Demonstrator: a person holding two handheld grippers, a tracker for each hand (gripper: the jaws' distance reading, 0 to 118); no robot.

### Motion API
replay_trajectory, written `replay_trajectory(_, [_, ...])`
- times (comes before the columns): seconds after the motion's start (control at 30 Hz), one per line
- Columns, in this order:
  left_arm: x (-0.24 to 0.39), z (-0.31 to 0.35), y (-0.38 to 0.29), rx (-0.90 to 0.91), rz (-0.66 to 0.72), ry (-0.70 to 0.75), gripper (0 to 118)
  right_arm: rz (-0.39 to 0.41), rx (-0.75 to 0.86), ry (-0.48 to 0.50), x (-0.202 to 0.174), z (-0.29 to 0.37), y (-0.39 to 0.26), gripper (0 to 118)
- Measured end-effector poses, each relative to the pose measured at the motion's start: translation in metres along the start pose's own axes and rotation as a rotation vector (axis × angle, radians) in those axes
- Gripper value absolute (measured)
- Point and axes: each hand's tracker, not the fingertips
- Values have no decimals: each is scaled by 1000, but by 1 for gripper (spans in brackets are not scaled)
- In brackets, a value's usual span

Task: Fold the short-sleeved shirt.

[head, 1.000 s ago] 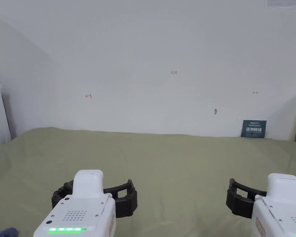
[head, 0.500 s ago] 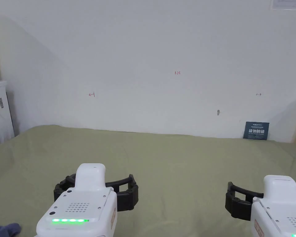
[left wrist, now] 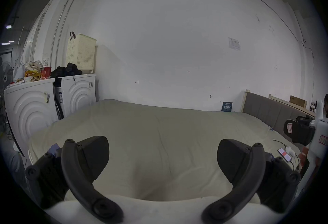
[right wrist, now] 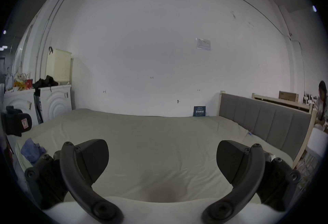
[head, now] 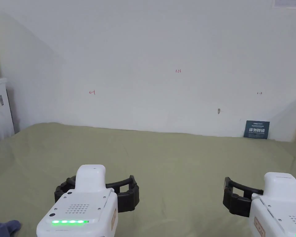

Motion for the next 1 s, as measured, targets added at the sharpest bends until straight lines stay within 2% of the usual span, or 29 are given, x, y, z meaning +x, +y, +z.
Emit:
replay_trajectory(0.07, [-1, 0, 0, 8, 6, -5, 118, -48, -19, -5, 3, -2, 2, 118])
replay_trajectory(0.17, [-1, 0, 1, 9, -5, 0, 118, -52, -39, 12, 8, -4, 3, 118])
replay_trajectory(0.27, [-2, -1, 2, 4, -8, 1, 118, -34, -49, 0, 9, -4, 1, 118])
replay_trajectory(0.4, [-2, -4, 4, -17, 2, 11, 118, 43, -57, -18, 6, -7, -5, 118])
replay_trajectory(0.47, [-2, -4, 3, -14, -4, 13, 118, 42, -68, -26, 5, -9, -6, 118])
replay_trajectory(0.6, [0, -4, 4, -11, -16, 8, 118, -55, -87, 2, 9, -13, -5, 118])
replay_trajectory(0.67, [0, -6, 4, -15, -19, 2, 118, -78, -96, 11, 11, -16, -4, 118])
replay_trajectory(0.8, [-2, -8, 3, -21, -11, 10, 118, -27, -137, -36, 6, -21, 0, 118])
replay_trajectory(0.87, [-3, -10, 4, -22, -9, 8, 118, -33, -143, -32, 7, -23, 1, 118])
replay_trajectory(0.93, [-3, -10, 4, -23, -5, 15, 118, -105, -152, 30, 11, -24, 1, 118])
replay_trajectory(1.0, [-3, -11, 4, -21, -3, 10, 118, -137, -175, 32, 13, -26, 2, 118])
